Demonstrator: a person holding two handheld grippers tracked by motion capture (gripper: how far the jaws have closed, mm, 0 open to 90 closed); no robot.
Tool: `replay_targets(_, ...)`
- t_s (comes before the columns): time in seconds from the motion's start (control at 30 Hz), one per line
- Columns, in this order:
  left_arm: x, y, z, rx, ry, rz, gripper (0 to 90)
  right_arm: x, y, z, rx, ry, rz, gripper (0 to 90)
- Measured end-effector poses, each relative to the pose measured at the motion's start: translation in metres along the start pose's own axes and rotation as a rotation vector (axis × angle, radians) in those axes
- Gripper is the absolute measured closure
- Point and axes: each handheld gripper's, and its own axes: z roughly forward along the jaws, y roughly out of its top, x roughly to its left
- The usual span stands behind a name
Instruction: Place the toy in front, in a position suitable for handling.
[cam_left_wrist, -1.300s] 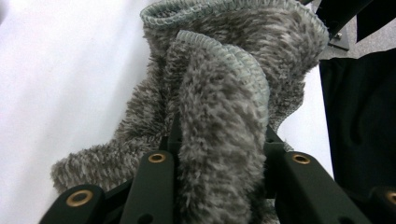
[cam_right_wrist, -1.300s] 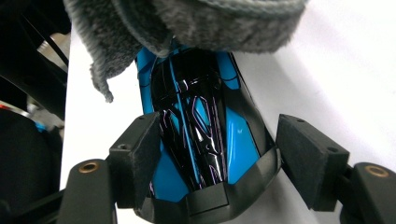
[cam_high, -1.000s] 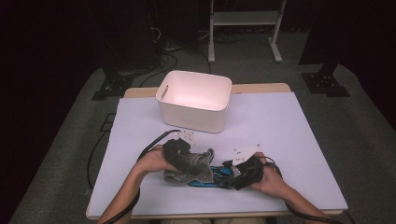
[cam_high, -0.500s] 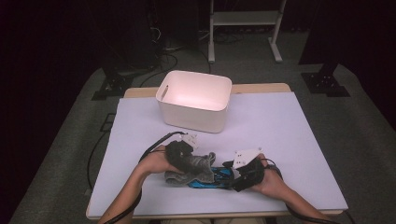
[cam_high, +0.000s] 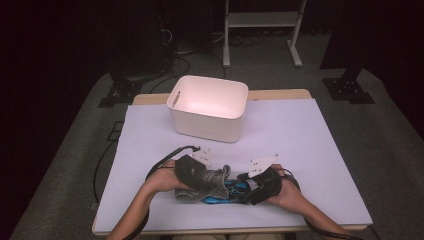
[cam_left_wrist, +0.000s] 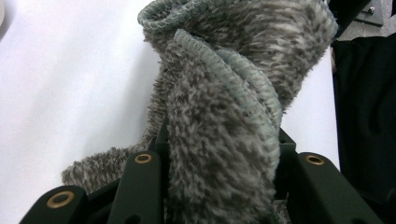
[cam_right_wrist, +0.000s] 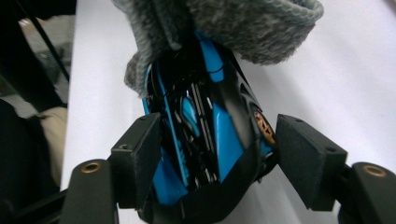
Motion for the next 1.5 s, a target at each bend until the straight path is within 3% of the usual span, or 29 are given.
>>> replay_targets(0.17,-0.006,0.001,-0.005,-0.012,-0.007,0.015,59.9,-0.006,0.006,0.005,0.002,0.089,0.043,32.1)
replay_targets(0.3,-0.009,-0.002,-0.012,-0.049,-0.061,0.02,60.9,-0.004,0.009,0.009,0.011,0.138,0.046,33.0)
replay_targets(0.47,-0.013,-0.002,-0.014,-0.056,-0.08,0.03,62.1,0.004,0.011,0.016,0.036,0.163,0.013,36.7)
replay_targets(0.57,-0.013,-0.002,-0.016,-0.065,-0.113,0.027,62.2,0.009,0.014,0.021,0.054,0.167,-0.014,38.2)
replay_targets(0.7,-0.014,-0.004,-0.017,-0.087,-0.156,0.018,63.8,0.015,0.017,0.027,0.081,0.196,-0.047,49.0)
replay_targets(0.73,-0.014,-0.005,-0.018,-0.087,-0.157,0.028,65.0,0.016,0.017,0.027,0.085,0.226,-0.058,53.1)
replay_targets(0.9,-0.015,-0.005,-0.02,-0.105,-0.12,0.035,70.6,0.019,0.017,0.027,0.075,0.221,-0.085,55.2)
replay_targets(0.97,-0.013,-0.004,-0.023,-0.11,-0.095,0.036,71.9,0.018,0.02,0.025,0.071,0.171,-0.111,55.2)
replay_targets(1.03,-0.01,-0.001,-0.026,-0.107,-0.062,0.044,72.7,0.012,0.024,0.023,0.074,0.162,-0.121,55.3)
replay_targets(1.13,-0.007,0.006,-0.031,-0.066,0.019,0.077,73.1,0.002,0.032,0.023,0.074,0.15,-0.136,55.2)
replay_targets(1.23,-0.007,0.009,-0.024,0.008,0.067,0.084,72.9,-0.008,0.035,0.029,0.083,0.142,-0.133,55.0)
replay_targets(1.33,-0.006,0.008,-0.02,-0.007,0.054,0.08,72.9,-0.013,0.031,0.036,0.095,0.165,-0.103,53.1)
replay_targets(1.4,-0.006,0.007,-0.02,-0.016,0.044,0.07,72.9,-0.015,0.027,0.032,0.063,0.181,-0.055,46.4)
replay_targets(1.5,-0.006,0.006,-0.021,-0.023,0.035,0.067,72.7,-0.016,0.021,0.02,0.027,0.165,-0.039,46.1)
